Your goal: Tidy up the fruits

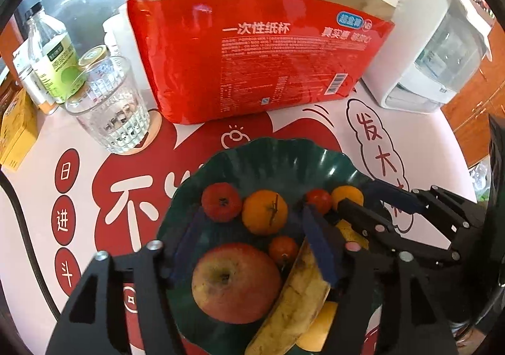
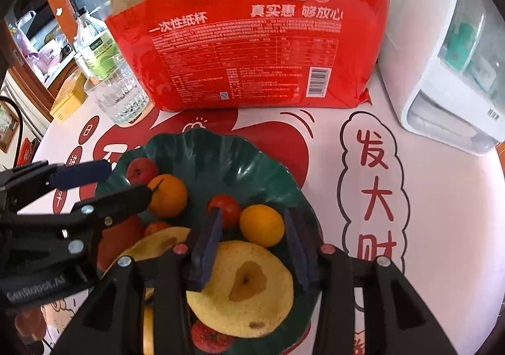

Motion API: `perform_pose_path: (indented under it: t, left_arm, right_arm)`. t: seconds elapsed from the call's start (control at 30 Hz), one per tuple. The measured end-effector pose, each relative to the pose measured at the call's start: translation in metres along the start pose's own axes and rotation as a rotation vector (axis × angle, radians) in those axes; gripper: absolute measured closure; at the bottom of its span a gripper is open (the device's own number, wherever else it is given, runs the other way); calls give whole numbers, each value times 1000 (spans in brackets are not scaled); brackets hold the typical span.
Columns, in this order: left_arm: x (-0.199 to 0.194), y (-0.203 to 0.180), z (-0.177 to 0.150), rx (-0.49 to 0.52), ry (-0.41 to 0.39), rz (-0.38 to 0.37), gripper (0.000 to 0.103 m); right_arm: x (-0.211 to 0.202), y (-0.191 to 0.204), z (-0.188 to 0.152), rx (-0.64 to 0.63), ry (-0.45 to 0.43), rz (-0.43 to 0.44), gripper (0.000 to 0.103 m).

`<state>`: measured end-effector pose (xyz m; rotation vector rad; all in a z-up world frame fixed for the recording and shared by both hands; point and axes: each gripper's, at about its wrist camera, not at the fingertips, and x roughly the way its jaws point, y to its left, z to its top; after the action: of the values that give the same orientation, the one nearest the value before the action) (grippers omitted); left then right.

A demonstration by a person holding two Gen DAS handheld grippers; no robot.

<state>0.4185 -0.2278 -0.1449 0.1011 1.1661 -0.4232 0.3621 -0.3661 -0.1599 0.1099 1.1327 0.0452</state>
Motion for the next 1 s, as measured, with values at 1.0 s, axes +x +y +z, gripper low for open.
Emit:
perform_pose_path:
  t: [1.0]
  left_arm:
    - [-92,1,-59,-42,-68,82,11]
  right_arm:
    - [-65,23,-51,16,-65,12,52]
